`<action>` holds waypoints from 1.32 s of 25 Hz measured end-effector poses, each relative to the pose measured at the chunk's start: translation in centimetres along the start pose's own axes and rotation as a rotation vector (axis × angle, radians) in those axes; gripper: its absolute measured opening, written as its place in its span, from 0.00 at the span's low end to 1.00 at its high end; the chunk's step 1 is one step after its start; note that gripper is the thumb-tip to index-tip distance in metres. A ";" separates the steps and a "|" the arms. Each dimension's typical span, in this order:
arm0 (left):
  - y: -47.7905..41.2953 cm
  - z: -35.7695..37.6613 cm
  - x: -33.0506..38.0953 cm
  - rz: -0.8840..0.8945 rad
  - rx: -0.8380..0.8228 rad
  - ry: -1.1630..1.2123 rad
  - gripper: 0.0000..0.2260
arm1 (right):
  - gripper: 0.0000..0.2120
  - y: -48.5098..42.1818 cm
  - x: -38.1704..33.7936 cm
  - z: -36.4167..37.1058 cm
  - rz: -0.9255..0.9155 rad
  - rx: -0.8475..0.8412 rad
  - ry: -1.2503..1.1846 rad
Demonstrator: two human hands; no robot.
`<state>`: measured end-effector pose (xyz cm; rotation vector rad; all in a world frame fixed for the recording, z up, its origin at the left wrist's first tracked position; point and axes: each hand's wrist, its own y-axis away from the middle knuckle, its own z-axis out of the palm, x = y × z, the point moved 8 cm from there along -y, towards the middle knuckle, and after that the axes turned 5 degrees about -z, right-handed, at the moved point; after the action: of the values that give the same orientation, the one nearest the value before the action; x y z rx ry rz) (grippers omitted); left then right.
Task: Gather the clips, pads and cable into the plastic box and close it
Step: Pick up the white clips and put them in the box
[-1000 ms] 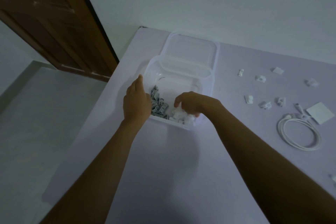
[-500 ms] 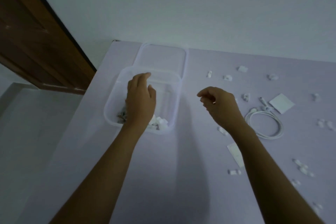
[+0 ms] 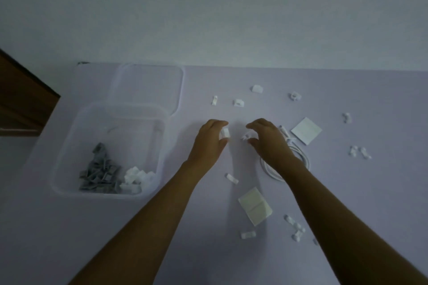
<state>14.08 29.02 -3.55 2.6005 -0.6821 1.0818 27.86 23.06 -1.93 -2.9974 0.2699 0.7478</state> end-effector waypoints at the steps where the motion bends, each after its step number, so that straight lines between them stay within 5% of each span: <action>1: -0.7 0.9 -0.2 -0.009 -0.023 -0.015 0.20 | 0.17 -0.5 0.4 0.5 -0.018 -0.036 0.023; 5: -2.8 3.1 -1.3 -0.069 -0.077 -0.066 0.21 | 0.11 -1.6 1.0 2.5 -0.151 -0.089 0.060; 10: -3.8 3.3 -1.6 -0.019 -0.018 -0.046 0.06 | 0.09 -1.3 2.2 2.7 -0.093 -0.049 -0.036; 12: -4.0 3.2 -1.9 -0.007 0.031 -0.015 0.06 | 0.08 -0.7 3.8 1.1 0.140 0.080 -0.318; 17: -4.7 2.5 -0.9 0.008 0.201 -0.042 0.15 | 0.09 -0.1 7.0 0.1 0.692 0.294 -1.456; 19: -5.4 1.8 0.0 0.005 0.267 0.031 0.20 | 0.07 -0.7 7.8 -0.4 0.795 0.321 -1.660; 21: -6.9 2.0 0.7 -0.073 0.199 0.194 0.12 | 0.06 -1.3 8.8 -0.5 0.885 0.373 -1.734; 24: -9.3 3.1 1.9 -0.139 0.092 0.165 0.02 | 0.13 -2.2 10.8 -2.0 0.848 0.384 -1.327; 28: -12.2 3.8 2.0 -0.104 0.134 -0.171 0.12 | 0.09 -4.0 7.7 -3.3 0.148 0.020 -0.107; 30: -13.0 4.8 1.6 -0.109 0.037 -0.223 0.16 | 0.15 -3.3 6.3 -1.2 -0.099 -0.126 0.102; 33: -13.4 5.7 1.7 -0.067 -0.054 -0.270 0.15 | 0.13 -2.7 5.9 0.4 -0.215 -0.168 0.180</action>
<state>25.40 37.78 -6.88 2.7276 -0.6641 0.6893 33.29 24.84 -5.05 -3.1854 -0.1168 0.5053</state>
